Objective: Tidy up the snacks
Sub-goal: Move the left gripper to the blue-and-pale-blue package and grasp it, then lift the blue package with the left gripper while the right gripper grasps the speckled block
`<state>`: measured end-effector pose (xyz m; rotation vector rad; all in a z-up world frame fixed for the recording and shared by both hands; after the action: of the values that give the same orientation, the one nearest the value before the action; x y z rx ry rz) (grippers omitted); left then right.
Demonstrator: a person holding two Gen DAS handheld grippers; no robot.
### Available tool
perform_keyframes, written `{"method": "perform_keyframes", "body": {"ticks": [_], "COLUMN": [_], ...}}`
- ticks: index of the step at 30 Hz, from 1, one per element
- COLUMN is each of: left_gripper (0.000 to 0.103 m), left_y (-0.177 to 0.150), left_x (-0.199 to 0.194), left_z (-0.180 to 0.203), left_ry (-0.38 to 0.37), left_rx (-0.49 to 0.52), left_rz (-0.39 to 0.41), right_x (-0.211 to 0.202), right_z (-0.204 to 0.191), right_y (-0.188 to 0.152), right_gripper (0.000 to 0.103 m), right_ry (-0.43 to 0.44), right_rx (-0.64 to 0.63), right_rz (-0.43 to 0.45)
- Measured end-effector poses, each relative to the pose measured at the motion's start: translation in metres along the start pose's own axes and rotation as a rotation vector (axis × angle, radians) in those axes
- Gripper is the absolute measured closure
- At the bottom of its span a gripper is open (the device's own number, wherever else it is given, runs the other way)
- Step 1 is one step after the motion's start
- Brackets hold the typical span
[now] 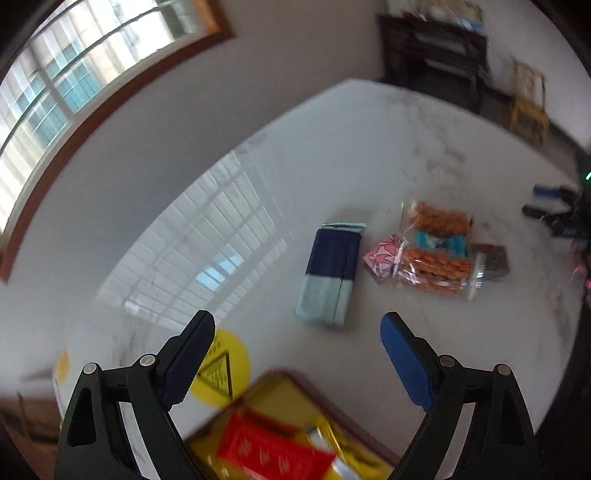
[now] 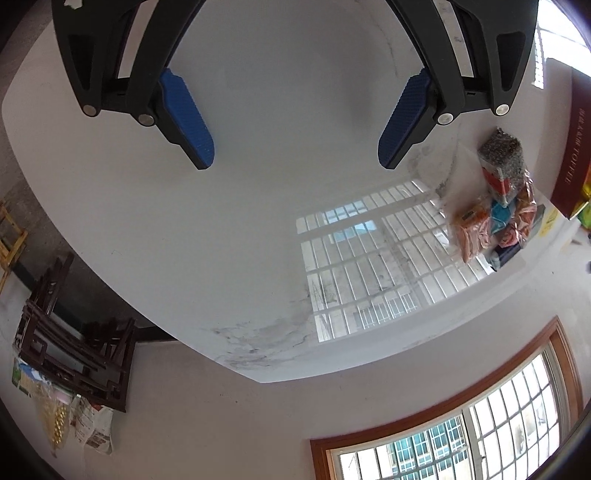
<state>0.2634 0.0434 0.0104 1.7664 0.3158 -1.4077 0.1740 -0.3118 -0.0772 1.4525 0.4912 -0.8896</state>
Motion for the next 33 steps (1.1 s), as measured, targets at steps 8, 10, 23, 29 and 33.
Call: {"method": "perform_keyframes", "body": {"ticks": [8,10,23,29,33], "left_gripper": [0.013,0.014,0.024,0.052,0.053], "left_y": [0.028,0.032,0.036,0.033,0.016], "left_x": [0.082,0.093,0.136,0.127,0.112], "left_z": [-0.027,-0.029,-0.044,-0.041,-0.027], "left_ry": [-0.113,-0.168,-0.312,-0.244,-0.201], "left_rx": [0.012,-0.002,-0.041,-0.139,-0.196], "left_rz": [-0.146,-0.159,-0.223,-0.151,-0.083], "right_x": [-0.003,-0.003,-0.001,-0.001,-0.001], "right_z": [-0.005,-0.004,-0.004,-0.006,-0.006], "right_y": [0.000,0.001,0.001,0.001,0.002], "right_gripper": [0.014,0.014,0.014,0.013,0.013], "right_ry": [0.028,0.029,0.025,0.018,0.013], "right_rx": [-0.024,-0.017,0.000,0.001,-0.001], "right_rz": [0.016,0.017,0.007,0.004,0.003]}}
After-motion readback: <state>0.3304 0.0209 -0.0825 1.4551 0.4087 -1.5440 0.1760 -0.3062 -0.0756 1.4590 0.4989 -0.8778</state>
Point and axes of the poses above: each gripper's, at about its wrist camera, not at the fingertips, and x roughly the way its jaws point, z to its right, y to its top, the point moved 2 cm from there along x, roughly the way its jaws point, and after that the axes turned 15 degrees about -y, right-handed, at the moved point
